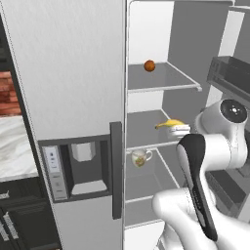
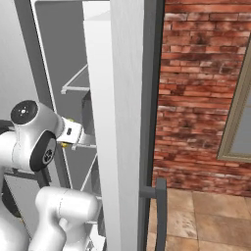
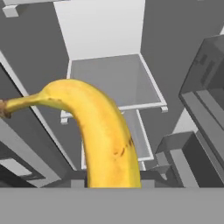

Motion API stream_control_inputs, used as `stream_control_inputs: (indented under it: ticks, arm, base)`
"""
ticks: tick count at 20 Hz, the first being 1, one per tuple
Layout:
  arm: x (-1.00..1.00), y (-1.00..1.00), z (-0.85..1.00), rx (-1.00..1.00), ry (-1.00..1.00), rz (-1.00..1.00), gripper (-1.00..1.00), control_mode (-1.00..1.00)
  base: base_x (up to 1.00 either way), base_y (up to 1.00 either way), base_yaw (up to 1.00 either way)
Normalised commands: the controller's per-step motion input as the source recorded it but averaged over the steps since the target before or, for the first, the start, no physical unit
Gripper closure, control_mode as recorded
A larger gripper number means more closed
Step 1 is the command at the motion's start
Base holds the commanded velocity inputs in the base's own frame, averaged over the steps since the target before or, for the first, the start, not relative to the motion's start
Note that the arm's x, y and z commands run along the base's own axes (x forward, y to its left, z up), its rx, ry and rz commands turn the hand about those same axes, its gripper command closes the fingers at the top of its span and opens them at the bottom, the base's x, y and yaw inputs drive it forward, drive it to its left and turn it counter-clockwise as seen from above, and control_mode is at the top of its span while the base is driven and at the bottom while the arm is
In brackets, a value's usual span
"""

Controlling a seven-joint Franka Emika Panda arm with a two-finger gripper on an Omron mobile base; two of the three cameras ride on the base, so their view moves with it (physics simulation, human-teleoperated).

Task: Pick the banana and mango from the fridge and place them on the plate next to the blender to make a fruit smoothie.

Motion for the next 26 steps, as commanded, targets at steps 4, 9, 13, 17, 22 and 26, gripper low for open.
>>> stream_control_inputs:
  ticks: [4,9,13,17,22,26]
  arm:
    - [-0.52,0.0,-0.01,0.0,0.0,0.02,1.0,-1.0]
    - [-0.51,0.08,-0.03,0.0,0.01,0.07,1.0,-1.0]
    - [-0.14,0.05,-0.03,0.0,0.0,0.05,1.0,1.0]
    - [0.0,0.0,0.0,0.0,0.0,0.0,1.0,1.0]
    - [0.0,0.0,0.0,0.0,0.0,0.0,1.0,1.0]
    - [0.0,0.0,0.0,0.0,0.0,0.0,1.0,1.0]
  base:
    - [0.0,0.0,0.0]
    - [0.0,0.0,0.0]
    - [-0.34,0.3,0.2]
    - [-0.49,0.53,0.67]
    - [-0.21,0.36,0.97]
    - [0.0,0.56,0.94]
